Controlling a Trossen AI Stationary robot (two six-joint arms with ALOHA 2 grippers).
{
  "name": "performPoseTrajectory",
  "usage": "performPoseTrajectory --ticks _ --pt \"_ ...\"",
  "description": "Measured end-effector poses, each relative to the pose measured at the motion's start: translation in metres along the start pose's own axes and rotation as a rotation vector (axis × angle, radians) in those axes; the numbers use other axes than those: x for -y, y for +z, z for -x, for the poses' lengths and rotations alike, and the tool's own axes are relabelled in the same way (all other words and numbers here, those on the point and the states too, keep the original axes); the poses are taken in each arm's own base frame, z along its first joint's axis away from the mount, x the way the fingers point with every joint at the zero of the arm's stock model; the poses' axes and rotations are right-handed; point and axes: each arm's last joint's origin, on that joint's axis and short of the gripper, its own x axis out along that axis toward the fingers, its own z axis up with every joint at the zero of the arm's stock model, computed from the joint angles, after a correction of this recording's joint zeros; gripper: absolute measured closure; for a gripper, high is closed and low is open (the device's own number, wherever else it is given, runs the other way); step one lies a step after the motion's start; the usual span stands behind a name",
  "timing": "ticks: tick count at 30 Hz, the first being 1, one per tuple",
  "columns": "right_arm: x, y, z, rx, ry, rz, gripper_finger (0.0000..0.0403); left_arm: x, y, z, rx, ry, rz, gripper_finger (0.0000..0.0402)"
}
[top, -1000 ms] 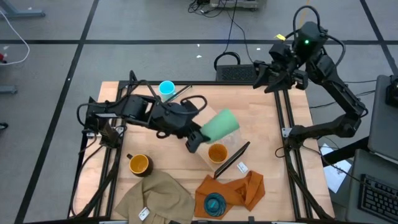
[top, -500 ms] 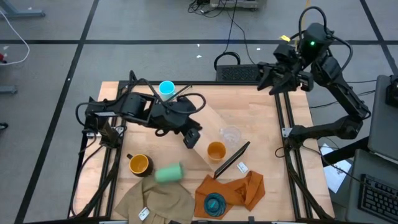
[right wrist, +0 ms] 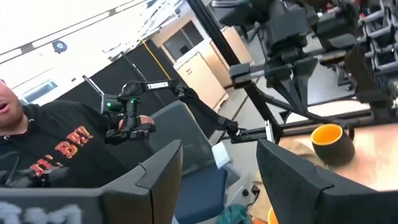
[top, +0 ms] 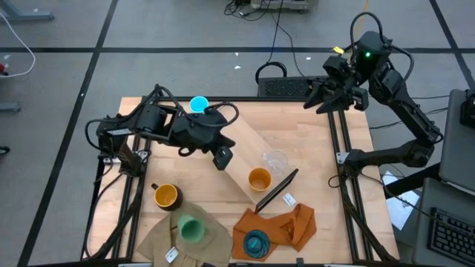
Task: Stack small to large cups/mugs on shelf
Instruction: Put the green cup on the shelf
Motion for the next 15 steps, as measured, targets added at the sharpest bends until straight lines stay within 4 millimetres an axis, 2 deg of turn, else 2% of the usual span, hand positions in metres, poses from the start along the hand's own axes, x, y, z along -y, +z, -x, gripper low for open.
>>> performPoseTrajectory --ticks 15 --pt "0.024 -0.071 -0.007 -0.016 -0.044 -0.177 0.0206 0.000 -0.004 0.000 -0.073 -0.032 0.045 0.0393"
